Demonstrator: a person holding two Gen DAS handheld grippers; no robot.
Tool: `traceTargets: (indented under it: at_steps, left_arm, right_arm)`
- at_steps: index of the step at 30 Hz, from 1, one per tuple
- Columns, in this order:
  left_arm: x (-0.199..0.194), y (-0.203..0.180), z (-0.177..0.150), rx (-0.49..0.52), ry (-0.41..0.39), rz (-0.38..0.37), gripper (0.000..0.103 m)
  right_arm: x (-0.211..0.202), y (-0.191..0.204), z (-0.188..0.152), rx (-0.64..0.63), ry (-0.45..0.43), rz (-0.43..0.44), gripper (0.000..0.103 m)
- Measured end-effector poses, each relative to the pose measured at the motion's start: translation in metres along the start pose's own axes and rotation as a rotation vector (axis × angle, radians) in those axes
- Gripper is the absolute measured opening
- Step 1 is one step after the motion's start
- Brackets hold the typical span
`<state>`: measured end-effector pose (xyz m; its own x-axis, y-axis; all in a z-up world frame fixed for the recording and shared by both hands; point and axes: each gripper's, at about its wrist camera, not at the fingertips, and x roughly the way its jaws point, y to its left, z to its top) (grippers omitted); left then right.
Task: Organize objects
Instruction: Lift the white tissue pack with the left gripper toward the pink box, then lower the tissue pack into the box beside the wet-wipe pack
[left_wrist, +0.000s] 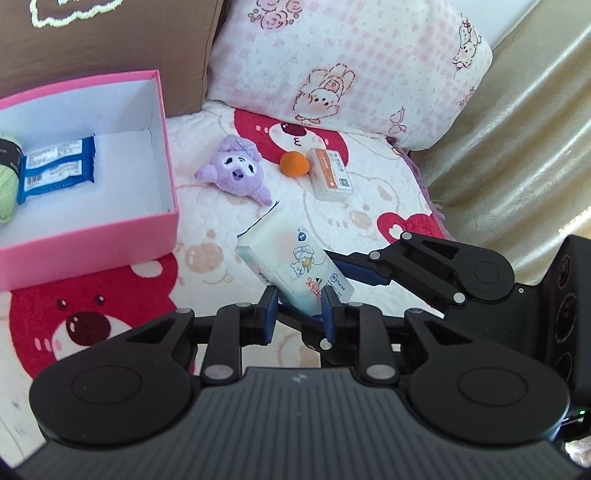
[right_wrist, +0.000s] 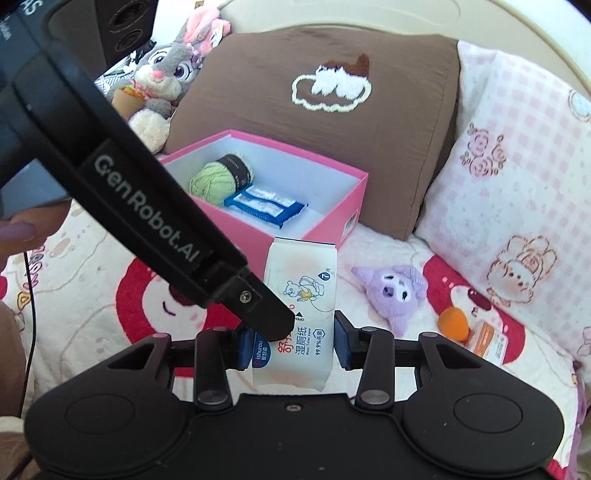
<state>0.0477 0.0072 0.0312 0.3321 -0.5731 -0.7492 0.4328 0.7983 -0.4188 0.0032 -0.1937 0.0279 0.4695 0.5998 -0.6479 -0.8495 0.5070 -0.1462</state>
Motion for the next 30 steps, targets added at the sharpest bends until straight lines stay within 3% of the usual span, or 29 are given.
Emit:
traceTargets:
  at_steps: [7, 13, 17, 22, 30]
  left_arm:
    - [-0.025, -0.001, 0.014, 0.046, -0.013, 0.044, 0.028]
    - [-0.053, 0.012, 0.025, 0.026, -0.058, 0.078, 0.030]
    - [-0.067, 0.030, 0.032, -0.010, -0.068, 0.094, 0.037]
    - [-0.076, 0.052, 0.046, -0.041, -0.059, 0.135, 0.044]
    - [-0.079, 0.104, 0.064, -0.123, -0.070, 0.188, 0.044]
  right_arm:
    - [-0.006, 0.007, 0.027, -0.047, -0.033, -0.005, 0.046]
    - [-0.001, 0.015, 0.059, -0.078, -0.056, 0.024, 0.046]
    - [0.006, 0.020, 0.080, -0.080, -0.067, 0.067, 0.046]
    - [0.026, 0.028, 0.105, -0.101, -0.083, 0.123, 0.046]
    - [0.080, 0.034, 0.135, -0.117, -0.076, 0.215, 0.046]
